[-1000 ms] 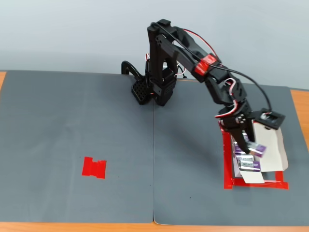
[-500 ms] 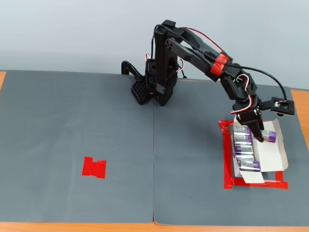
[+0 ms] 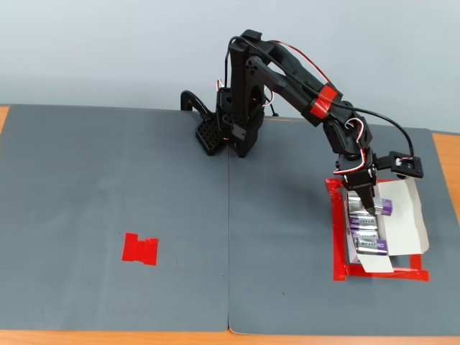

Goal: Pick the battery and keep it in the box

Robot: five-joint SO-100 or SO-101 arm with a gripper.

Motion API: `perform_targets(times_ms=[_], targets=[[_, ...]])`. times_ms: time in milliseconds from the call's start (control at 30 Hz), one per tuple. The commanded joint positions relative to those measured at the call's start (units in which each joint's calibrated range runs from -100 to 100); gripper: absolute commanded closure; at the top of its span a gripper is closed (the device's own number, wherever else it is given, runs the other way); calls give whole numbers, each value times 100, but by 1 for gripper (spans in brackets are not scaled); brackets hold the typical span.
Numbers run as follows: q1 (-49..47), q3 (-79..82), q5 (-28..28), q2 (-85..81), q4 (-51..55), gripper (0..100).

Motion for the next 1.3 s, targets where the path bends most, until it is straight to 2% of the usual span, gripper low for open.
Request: perform_targets(times_ms=[0,900,1133,1267], targets=[[141,16,-33,-36,-75,98],[171,-292,-54,465,-93,98],[164,-283,-59,465,-93,89],[141,-301,-59,465,-101,89]])
